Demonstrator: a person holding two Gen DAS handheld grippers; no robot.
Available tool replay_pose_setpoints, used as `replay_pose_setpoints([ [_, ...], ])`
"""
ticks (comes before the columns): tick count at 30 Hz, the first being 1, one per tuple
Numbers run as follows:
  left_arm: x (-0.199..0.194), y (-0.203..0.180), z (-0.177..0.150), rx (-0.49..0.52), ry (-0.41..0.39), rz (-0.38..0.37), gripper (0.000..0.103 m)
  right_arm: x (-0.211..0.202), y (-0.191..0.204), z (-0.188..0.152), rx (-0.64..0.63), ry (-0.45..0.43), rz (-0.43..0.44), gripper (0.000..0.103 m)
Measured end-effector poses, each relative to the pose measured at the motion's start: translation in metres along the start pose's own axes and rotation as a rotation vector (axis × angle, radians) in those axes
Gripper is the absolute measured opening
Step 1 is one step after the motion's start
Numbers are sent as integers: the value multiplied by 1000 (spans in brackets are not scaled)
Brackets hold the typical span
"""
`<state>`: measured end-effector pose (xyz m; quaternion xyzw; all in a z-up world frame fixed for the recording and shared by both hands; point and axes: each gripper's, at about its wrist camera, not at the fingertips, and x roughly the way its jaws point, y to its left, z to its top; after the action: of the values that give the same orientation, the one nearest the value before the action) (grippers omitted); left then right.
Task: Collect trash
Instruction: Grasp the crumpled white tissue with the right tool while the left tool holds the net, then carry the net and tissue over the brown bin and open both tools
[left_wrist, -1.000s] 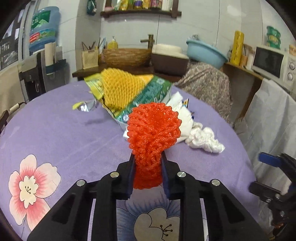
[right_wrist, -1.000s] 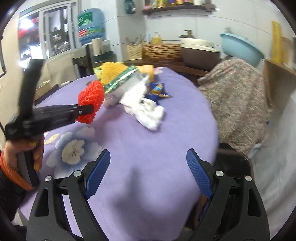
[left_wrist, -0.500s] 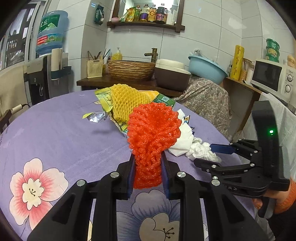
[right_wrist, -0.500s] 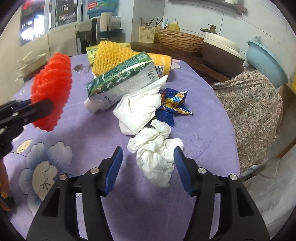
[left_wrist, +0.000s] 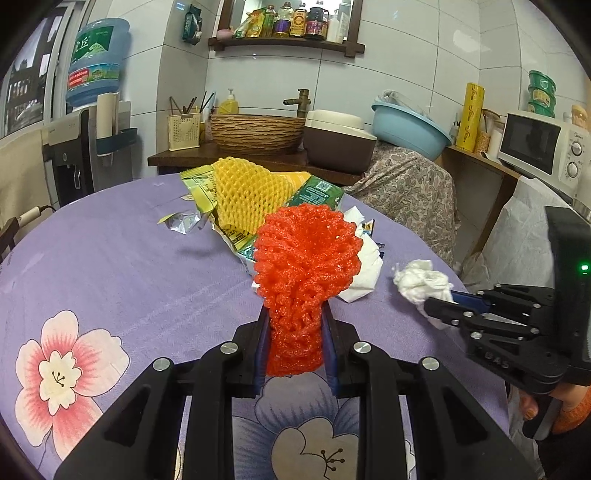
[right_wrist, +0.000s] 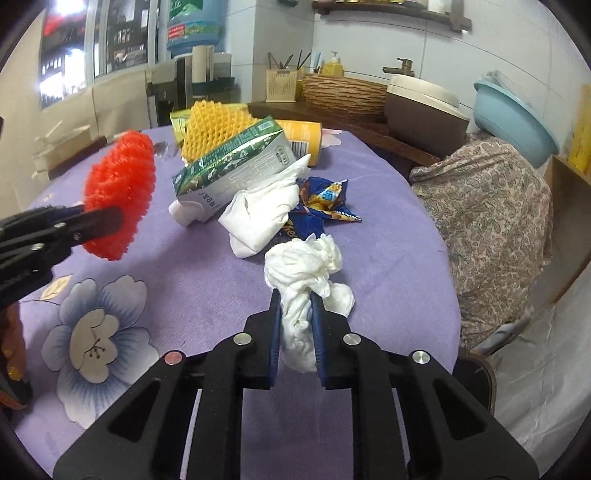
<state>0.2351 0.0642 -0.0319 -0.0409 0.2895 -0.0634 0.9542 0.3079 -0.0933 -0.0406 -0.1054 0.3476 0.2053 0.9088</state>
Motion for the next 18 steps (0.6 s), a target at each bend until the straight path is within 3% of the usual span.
replay_pose_setpoints([
  [6,1,-11,-4,48,2,-12,25,-48,-23,-25,123,-74,9,16],
  [10,2,-20,-6,70,10,-30,25,-84,-51,-52,222,-105,-42,16],
  [14,1,-43,-6,105,37,-82,25,-102,-83,-85,302,-74,-117,16],
  [18,-5,-79,-5,137,56,-189,25,-99,-115,-124,395,-8,-169,16],
])
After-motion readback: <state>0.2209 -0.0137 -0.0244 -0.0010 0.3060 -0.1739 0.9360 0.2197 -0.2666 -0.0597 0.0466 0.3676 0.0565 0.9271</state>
